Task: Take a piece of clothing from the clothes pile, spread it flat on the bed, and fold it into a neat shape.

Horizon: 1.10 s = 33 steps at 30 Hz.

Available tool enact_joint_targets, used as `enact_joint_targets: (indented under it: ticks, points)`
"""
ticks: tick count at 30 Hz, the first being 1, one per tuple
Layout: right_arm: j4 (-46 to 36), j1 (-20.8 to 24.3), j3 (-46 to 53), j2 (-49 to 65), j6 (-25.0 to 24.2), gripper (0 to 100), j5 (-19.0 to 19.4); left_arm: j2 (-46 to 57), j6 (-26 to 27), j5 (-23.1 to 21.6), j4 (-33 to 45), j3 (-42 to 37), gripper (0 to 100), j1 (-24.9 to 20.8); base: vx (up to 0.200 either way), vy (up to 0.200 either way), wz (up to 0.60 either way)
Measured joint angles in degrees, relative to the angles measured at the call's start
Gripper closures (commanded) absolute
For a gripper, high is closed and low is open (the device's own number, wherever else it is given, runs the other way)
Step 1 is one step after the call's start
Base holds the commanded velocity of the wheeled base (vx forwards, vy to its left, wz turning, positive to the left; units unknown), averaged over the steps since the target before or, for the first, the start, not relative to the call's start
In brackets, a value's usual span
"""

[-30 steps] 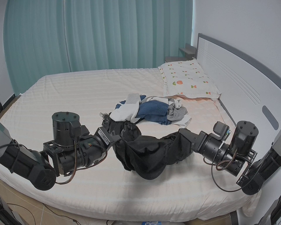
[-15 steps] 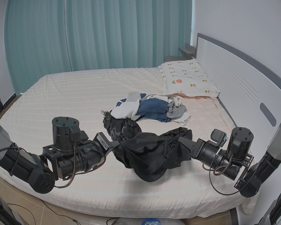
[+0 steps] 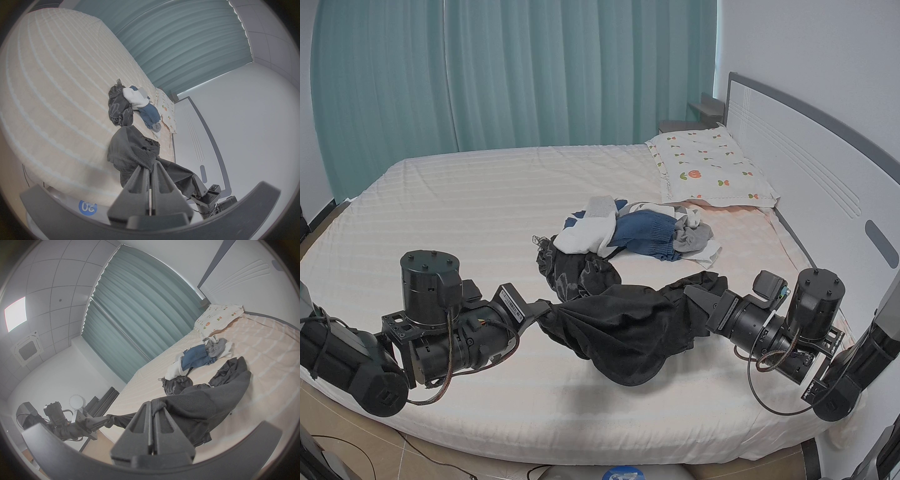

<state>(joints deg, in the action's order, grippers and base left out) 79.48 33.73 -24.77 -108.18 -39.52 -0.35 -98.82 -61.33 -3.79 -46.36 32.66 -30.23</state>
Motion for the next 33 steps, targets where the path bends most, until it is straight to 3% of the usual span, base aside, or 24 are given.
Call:
enact_joint_targets:
  ticks: [6, 33]
  points:
    - [-0.38, 1.3, -0.22, 0.96, 0.37, 100, -1.58, 1.77, 0.0, 0.1, 0.22, -0.33, 100, 0.0, 0.0, 0.2, 0.0]
    - [-0.82, 6.42, -3.32, 2.94, 2.63, 100, -1.69, 4.44, 0.1, 0.56, 0.6, -1.52, 100, 0.5, 0.0, 0.2, 0.0]
